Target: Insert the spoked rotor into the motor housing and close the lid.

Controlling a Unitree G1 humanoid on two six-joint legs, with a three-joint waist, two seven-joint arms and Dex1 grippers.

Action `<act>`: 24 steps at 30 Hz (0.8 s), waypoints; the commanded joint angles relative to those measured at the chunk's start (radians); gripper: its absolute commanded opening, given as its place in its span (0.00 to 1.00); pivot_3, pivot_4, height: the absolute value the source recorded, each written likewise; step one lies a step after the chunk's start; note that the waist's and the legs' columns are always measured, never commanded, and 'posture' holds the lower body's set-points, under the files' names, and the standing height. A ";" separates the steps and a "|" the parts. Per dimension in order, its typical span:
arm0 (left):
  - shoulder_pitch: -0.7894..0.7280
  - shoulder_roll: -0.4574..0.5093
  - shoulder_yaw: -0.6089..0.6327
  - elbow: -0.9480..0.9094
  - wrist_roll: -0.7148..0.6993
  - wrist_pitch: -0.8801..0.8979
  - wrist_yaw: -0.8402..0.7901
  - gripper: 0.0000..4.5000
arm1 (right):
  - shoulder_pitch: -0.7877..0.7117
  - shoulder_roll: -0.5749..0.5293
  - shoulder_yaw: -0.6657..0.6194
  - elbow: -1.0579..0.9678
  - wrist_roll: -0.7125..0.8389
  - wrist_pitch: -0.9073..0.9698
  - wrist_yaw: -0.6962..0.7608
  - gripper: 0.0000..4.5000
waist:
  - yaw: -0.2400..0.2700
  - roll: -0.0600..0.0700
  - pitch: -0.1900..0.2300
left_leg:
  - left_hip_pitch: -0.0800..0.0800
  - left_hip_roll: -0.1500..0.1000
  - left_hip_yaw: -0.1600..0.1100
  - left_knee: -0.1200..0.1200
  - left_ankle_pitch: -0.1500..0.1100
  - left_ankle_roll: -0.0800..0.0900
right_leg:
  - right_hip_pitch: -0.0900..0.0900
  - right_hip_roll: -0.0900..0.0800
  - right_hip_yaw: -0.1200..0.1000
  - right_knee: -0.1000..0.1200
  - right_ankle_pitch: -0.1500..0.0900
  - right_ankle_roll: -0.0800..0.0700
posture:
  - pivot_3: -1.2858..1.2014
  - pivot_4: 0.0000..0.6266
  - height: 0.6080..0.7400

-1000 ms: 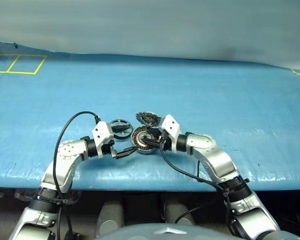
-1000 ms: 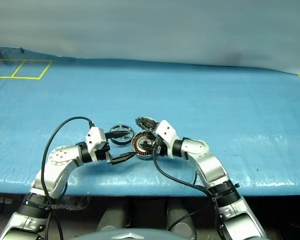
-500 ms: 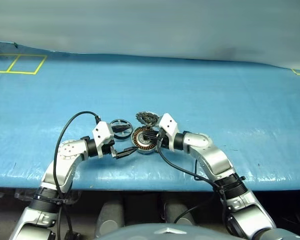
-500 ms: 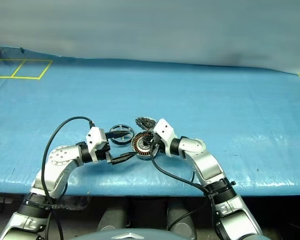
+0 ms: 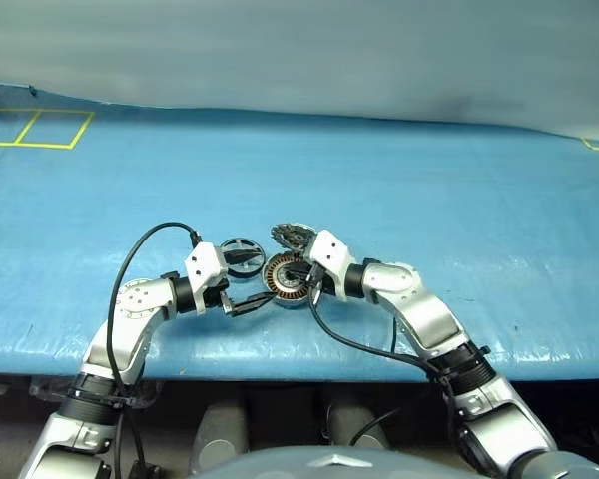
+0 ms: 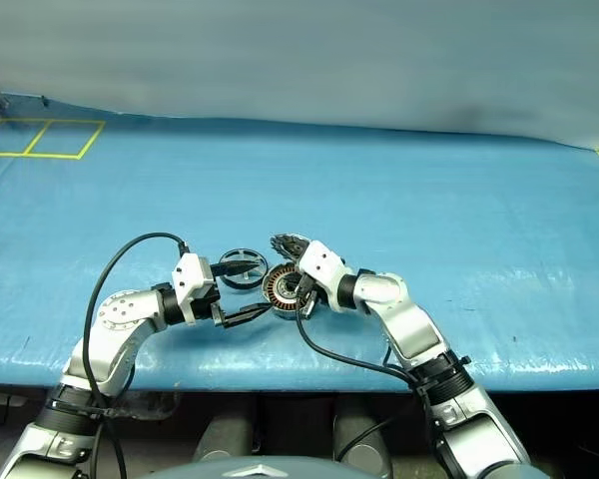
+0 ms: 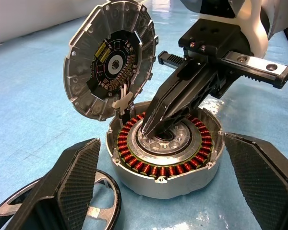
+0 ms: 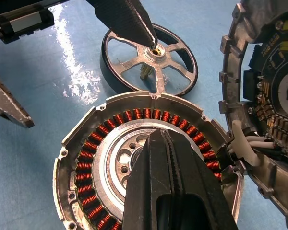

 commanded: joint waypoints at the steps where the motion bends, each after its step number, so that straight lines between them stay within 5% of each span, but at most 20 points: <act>1: -0.010 0.000 0.020 -0.010 -0.004 -0.023 0.003 1.00 | 0.028 -0.020 0.043 0.023 -0.043 0.015 0.008 0.01 | 0.000 0.000 0.000 | 0.000 0.000 0.000 0.000 0.000 0.000 | 0.000 0.000 0.000 0.000 0.000 0.000 | 0.52 0.24 1.00; 24: -0.013 0.003 0.023 -0.011 -0.006 -0.024 0.008 1.00 | 0.058 -0.019 0.072 0.104 -0.085 0.023 -0.001 0.01 | -0.001 0.000 -0.014 | 0.003 0.000 0.000 0.000 0.000 0.000 | 0.002 0.000 0.000 0.000 0.000 0.000 | 0.52 0.24 1.00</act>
